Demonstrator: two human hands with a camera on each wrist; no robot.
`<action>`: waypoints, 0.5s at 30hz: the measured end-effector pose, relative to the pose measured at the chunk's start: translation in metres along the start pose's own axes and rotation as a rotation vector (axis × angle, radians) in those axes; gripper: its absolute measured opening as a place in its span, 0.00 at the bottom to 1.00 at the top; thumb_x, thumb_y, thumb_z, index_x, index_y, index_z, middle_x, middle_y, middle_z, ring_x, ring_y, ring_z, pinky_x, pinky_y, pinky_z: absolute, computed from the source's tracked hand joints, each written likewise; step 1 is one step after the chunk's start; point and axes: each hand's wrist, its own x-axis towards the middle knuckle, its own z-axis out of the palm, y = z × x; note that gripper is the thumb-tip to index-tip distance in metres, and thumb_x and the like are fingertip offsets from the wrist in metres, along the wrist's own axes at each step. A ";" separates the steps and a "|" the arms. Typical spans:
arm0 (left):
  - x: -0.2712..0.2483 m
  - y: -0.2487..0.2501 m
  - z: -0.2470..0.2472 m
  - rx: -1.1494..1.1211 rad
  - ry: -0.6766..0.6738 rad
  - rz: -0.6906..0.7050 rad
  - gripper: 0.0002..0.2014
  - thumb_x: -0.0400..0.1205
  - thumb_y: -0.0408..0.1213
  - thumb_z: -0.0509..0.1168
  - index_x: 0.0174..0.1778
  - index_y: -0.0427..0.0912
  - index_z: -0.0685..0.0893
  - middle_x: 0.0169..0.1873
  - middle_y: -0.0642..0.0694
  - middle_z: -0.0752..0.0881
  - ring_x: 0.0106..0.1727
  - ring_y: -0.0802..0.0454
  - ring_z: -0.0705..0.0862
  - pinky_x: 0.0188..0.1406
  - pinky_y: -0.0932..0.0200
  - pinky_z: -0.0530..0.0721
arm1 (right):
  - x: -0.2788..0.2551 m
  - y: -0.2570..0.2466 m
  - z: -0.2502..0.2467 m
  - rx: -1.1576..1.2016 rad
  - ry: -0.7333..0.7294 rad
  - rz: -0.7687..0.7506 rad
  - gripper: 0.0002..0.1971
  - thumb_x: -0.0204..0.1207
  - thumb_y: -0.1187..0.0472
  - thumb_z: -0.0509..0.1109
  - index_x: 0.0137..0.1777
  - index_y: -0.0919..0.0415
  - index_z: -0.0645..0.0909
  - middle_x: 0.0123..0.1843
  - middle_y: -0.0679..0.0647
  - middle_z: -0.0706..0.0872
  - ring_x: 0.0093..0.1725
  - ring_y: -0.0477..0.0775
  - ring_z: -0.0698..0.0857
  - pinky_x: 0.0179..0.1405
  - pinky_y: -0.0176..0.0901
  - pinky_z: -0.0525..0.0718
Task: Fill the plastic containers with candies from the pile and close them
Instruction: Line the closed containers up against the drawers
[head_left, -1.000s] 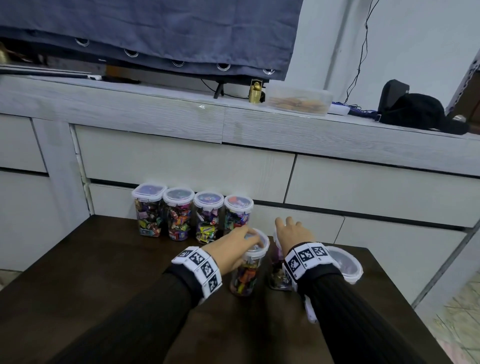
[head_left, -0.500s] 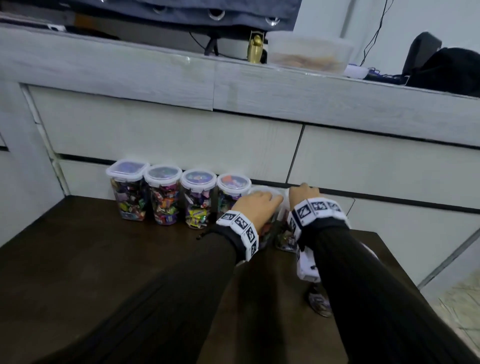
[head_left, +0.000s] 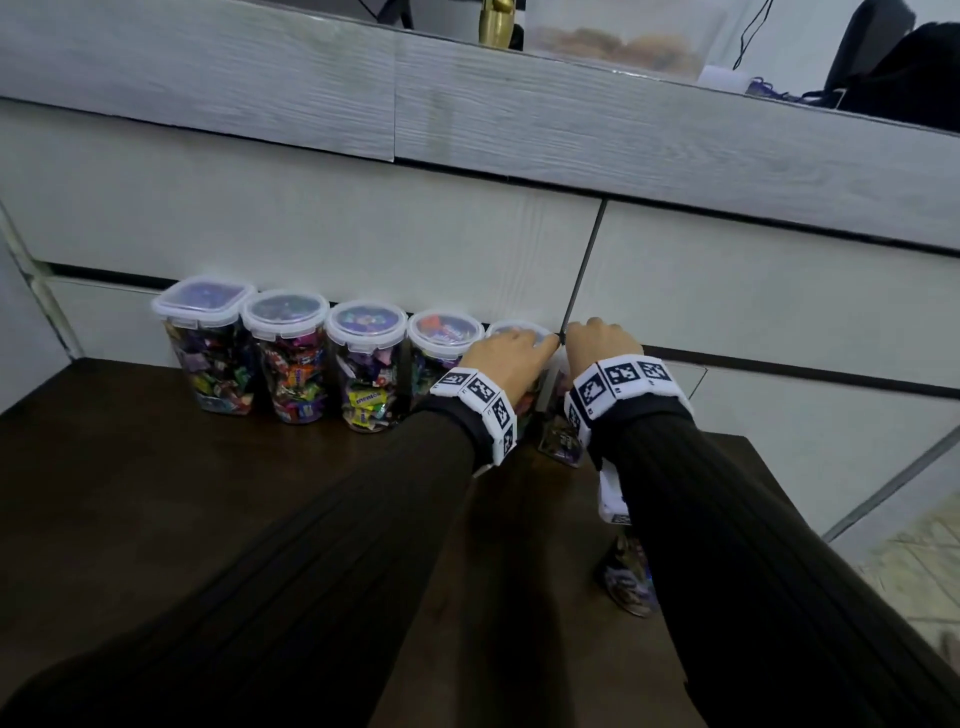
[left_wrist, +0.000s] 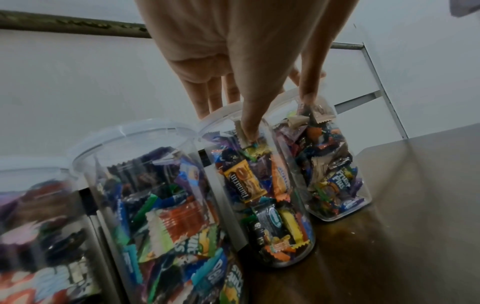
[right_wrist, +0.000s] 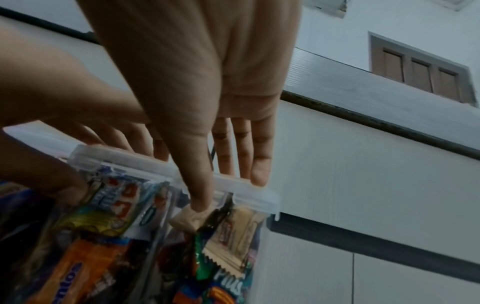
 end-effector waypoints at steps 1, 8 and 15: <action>0.000 0.000 0.000 -0.004 -0.005 -0.001 0.19 0.84 0.31 0.61 0.71 0.42 0.69 0.69 0.40 0.78 0.70 0.40 0.77 0.51 0.45 0.81 | 0.000 -0.002 0.000 -0.001 0.013 -0.002 0.14 0.82 0.67 0.60 0.66 0.66 0.75 0.64 0.63 0.79 0.66 0.66 0.78 0.60 0.56 0.81; 0.000 -0.002 0.003 -0.022 0.032 0.014 0.17 0.84 0.33 0.61 0.70 0.41 0.70 0.67 0.40 0.78 0.70 0.41 0.77 0.49 0.47 0.79 | 0.007 -0.005 0.004 -0.086 0.059 -0.045 0.11 0.82 0.67 0.60 0.62 0.66 0.78 0.61 0.61 0.81 0.62 0.64 0.82 0.45 0.47 0.74; -0.005 -0.005 0.000 -0.054 0.026 0.013 0.21 0.83 0.30 0.63 0.71 0.42 0.69 0.66 0.39 0.78 0.68 0.40 0.78 0.49 0.46 0.80 | 0.007 0.002 -0.002 -0.112 0.008 -0.088 0.12 0.80 0.65 0.63 0.61 0.65 0.80 0.60 0.60 0.82 0.60 0.64 0.83 0.44 0.46 0.74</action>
